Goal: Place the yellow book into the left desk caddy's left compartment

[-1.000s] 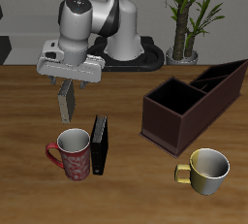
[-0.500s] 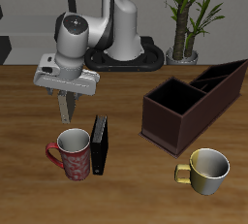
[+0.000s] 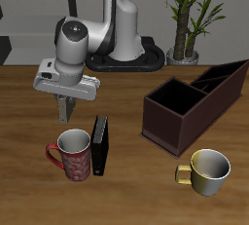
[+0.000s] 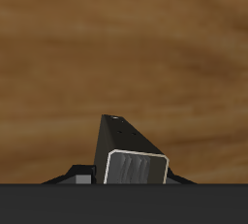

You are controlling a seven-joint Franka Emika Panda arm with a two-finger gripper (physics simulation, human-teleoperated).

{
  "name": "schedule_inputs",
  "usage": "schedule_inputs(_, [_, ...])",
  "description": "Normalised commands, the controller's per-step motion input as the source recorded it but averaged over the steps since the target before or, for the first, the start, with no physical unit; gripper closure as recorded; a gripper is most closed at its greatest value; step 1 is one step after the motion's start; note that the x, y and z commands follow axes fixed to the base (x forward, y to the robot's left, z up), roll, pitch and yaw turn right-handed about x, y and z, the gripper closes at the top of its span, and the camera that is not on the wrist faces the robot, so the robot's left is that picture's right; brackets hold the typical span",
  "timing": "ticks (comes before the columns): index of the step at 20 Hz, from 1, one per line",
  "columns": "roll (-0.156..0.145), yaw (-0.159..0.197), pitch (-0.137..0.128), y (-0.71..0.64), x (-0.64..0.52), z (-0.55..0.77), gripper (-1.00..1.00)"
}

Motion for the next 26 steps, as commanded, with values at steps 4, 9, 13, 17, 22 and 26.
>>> schedule_inputs(4, [0.008,0.002,-0.039,0.16,0.0,0.46,1.0])
schedule_inputs(9, [-0.025,-0.01,-0.058,0.3,-0.04,0.73,1.0])
schedule_inputs(13, [-0.002,-0.021,-0.025,0.46,-0.11,0.67,1.0])
schedule_inputs(17, [-0.028,-0.013,-0.05,0.44,-0.21,0.62,1.0])
schedule_inputs(22, [0.017,0.002,-0.043,0.43,-0.24,0.45,1.0])
schedule_inputs(26, [0.002,0.01,-0.038,0.44,-0.33,0.41,1.0])
